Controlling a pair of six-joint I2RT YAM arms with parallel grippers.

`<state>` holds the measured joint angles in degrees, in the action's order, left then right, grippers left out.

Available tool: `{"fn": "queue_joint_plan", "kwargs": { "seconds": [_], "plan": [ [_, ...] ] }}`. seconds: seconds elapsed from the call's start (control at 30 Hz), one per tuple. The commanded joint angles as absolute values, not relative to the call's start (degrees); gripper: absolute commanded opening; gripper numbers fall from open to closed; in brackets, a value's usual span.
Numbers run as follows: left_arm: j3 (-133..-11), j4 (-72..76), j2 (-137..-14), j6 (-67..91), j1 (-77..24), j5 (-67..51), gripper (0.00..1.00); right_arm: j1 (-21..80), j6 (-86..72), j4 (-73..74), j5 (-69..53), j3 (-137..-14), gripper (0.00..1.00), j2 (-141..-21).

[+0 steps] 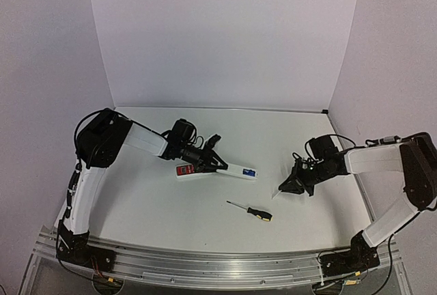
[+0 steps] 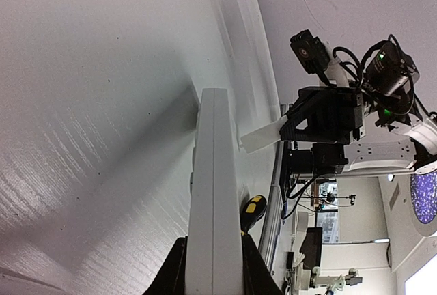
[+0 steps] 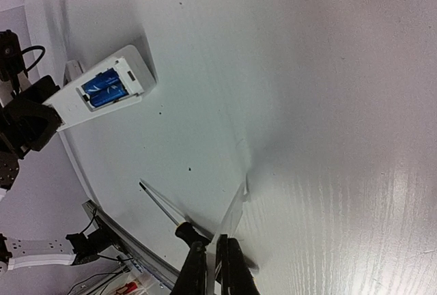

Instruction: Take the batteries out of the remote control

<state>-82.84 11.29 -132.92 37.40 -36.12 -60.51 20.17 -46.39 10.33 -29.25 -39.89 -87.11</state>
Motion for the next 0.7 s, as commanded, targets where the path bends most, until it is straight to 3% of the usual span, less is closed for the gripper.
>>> {"fn": "queue_joint_plan", "kwargs": {
  "seconds": [0.0, 0.13, 0.33, 0.4, 0.43, 0.67],
  "plan": [
    [-85.9, 7.5, -134.1, 35.2, -36.5, -59.8, 0.15, 19.1, -46.8, 9.2, -31.1, -38.6, 0.06, -86.8],
    [-87.9, 2.9, -134.1, 32.6, -36.5, -56.4, 0.36, 18.3, -46.8, 9.2, -31.2, -37.5, 0.08, -86.2],
    [-93.1, -5.7, -133.9, 28.8, -36.5, -50.9, 0.52, 17.4, -47.5, 9.4, -29.9, -35.7, 0.16, -84.3],
    [-94.4, -7.3, -133.6, 28.0, -36.5, -49.4, 0.88, 17.3, -47.6, 9.6, -29.0, -35.2, 0.22, -83.4],
    [-95.0, -7.8, -133.4, 27.8, -36.5, -48.8, 0.99, 17.3, -47.7, 9.8, -28.6, -35.1, 0.24, -83.1],
    [-99.0, -14.5, -131.1, 24.8, -36.6, -42.9, 1.00, 17.2, -47.8, 13.0, -25.2, -34.5, 0.53, -79.8]
  ]
}}
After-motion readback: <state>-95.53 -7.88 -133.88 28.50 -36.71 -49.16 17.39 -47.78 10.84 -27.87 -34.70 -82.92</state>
